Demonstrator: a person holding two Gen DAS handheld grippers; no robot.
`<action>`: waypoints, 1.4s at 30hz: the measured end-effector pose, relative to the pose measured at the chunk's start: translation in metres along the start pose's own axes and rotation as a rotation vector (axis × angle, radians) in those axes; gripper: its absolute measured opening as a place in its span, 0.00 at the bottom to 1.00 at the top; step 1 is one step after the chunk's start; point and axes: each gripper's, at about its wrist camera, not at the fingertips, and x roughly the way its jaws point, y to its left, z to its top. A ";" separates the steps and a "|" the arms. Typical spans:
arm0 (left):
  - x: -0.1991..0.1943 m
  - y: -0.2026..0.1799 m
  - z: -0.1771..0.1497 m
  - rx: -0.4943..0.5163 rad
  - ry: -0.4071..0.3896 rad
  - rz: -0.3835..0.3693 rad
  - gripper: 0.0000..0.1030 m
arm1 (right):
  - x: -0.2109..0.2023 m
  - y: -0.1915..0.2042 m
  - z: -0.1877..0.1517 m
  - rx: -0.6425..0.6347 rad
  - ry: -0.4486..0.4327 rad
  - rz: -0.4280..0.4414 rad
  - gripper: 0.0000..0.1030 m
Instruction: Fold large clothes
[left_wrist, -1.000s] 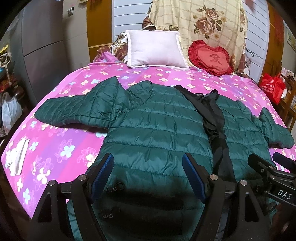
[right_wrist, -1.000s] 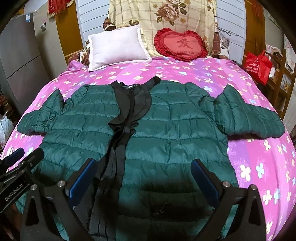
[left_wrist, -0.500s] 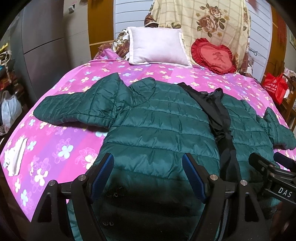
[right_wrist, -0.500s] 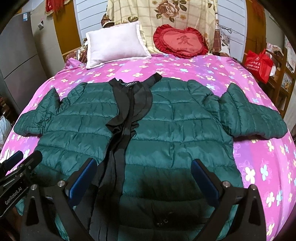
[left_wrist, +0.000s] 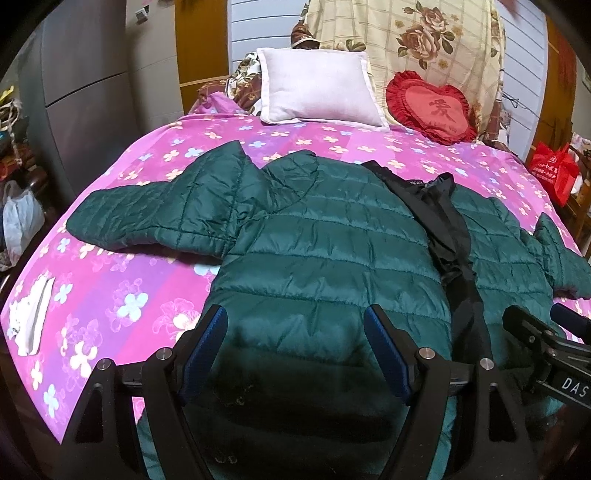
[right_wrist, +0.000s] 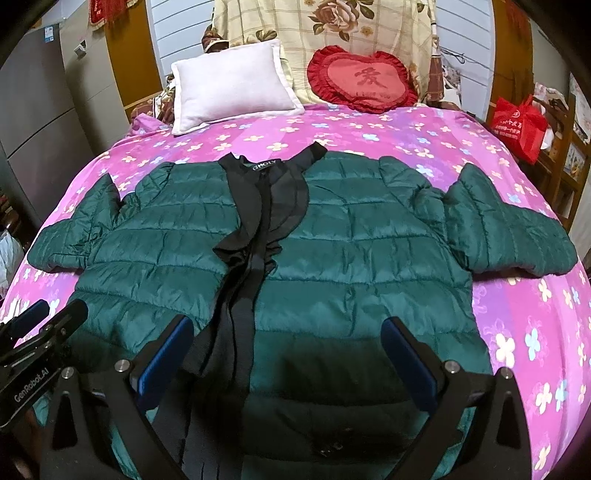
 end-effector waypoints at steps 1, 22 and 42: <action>0.001 0.001 0.001 -0.002 0.001 -0.001 0.51 | 0.001 0.001 0.001 -0.003 -0.001 -0.001 1.00; 0.030 0.088 0.046 -0.139 0.023 0.027 0.51 | 0.058 0.020 0.015 0.025 0.049 0.004 1.00; 0.134 0.369 0.085 -0.709 0.056 0.364 0.51 | 0.053 0.038 0.011 0.032 0.051 0.093 1.00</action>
